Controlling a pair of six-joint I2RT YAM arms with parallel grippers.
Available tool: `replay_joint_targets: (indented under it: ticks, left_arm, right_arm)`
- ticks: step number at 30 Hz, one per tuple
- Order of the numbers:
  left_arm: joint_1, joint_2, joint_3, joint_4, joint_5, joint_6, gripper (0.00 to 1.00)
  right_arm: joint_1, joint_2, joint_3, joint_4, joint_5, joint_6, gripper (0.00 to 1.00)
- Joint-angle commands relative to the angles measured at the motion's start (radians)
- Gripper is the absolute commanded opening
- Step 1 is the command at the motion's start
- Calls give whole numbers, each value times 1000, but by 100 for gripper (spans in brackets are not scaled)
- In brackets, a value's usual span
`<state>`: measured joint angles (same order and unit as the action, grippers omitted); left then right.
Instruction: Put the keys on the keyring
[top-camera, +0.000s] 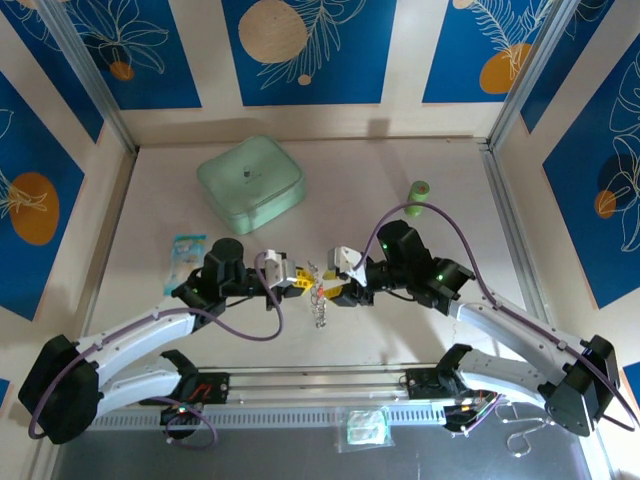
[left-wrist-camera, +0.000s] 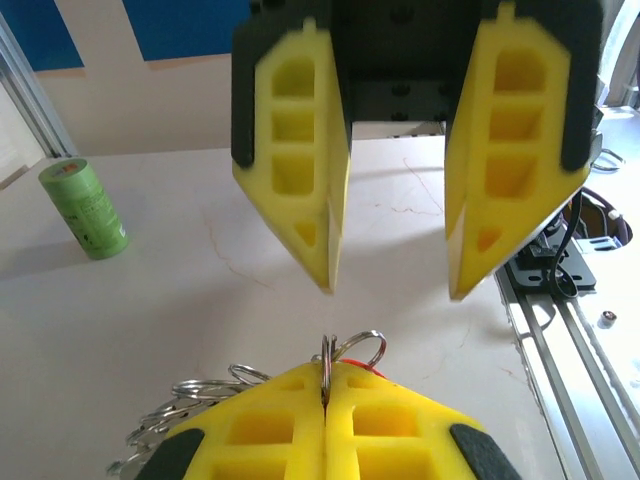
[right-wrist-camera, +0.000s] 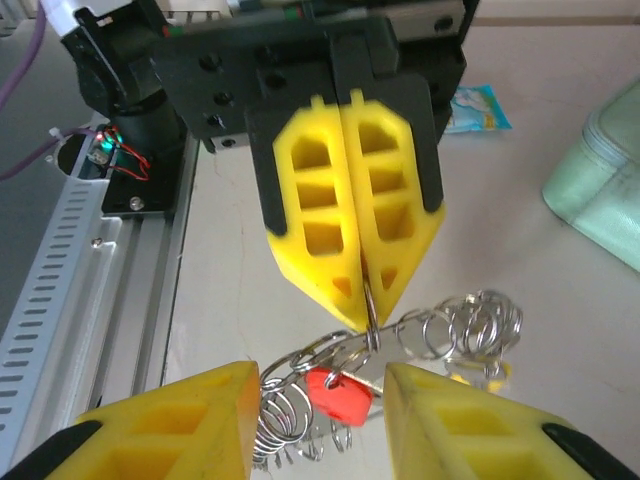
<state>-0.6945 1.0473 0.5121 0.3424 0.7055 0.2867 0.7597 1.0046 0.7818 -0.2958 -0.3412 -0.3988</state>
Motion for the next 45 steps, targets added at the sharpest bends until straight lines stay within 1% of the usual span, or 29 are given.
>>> replay_joint_targets:
  ticks: [1, 7, 9, 11, 14, 18, 23, 27, 29, 33, 37, 38, 40, 42, 44, 45]
  left_arm:
    - [-4, -21, -6, 94, 17, -41, 0]
    - [-4, -15, -6, 110, -9, -88, 0]
    - [-4, -13, -3, 109, -14, -95, 0]
    - [-3, -12, -1, 106, -20, -104, 0]
    - [-5, -8, 2, 108, -33, -134, 0]
    - [-5, -5, 0, 121, -44, -174, 0]
    - [-5, 5, 3, 140, -55, -198, 0]
    - [-5, 22, 10, 163, -70, -218, 0]
    - [-4, 33, 13, 193, -78, -229, 0]
    - [-7, 45, 12, 233, -57, -235, 0]
    - [-6, 39, 3, 258, -51, -232, 0]
    - [-7, 38, 0, 263, -49, -231, 0]
    - [-6, 36, -9, 282, -32, -219, 0]
    - [-7, 33, -19, 294, -1, -198, 0]
    - [-7, 28, -24, 293, 35, -173, 0]
    - [-7, 28, -26, 290, 58, -159, 0]
  right_arm:
    - [10, -34, -34, 80, 56, 66, 38]
    - [51, -45, -62, 127, 160, 86, 37]
    - [60, -47, -68, 142, 174, 87, 35]
    - [70, -46, -70, 152, 189, 81, 33]
    - [86, -47, -72, 161, 240, 61, 28]
    - [102, -47, -73, 171, 276, 37, 21]
    - [114, -49, -73, 165, 284, 22, 13]
    - [123, -47, -77, 161, 263, 11, 4]
    - [127, -41, -78, 165, 251, 11, 3]
    - [131, -28, -76, 163, 245, 5, 0]
    - [132, -23, -67, 141, 212, 1, 2]
    - [131, -26, -68, 139, 206, 5, 4]
    - [126, -41, -76, 144, 199, 17, 16]
    - [103, -71, -84, 142, 170, 31, 24]
    - [64, -109, -87, 127, 101, 50, 26]
    - [36, -129, -88, 116, 47, 61, 27]
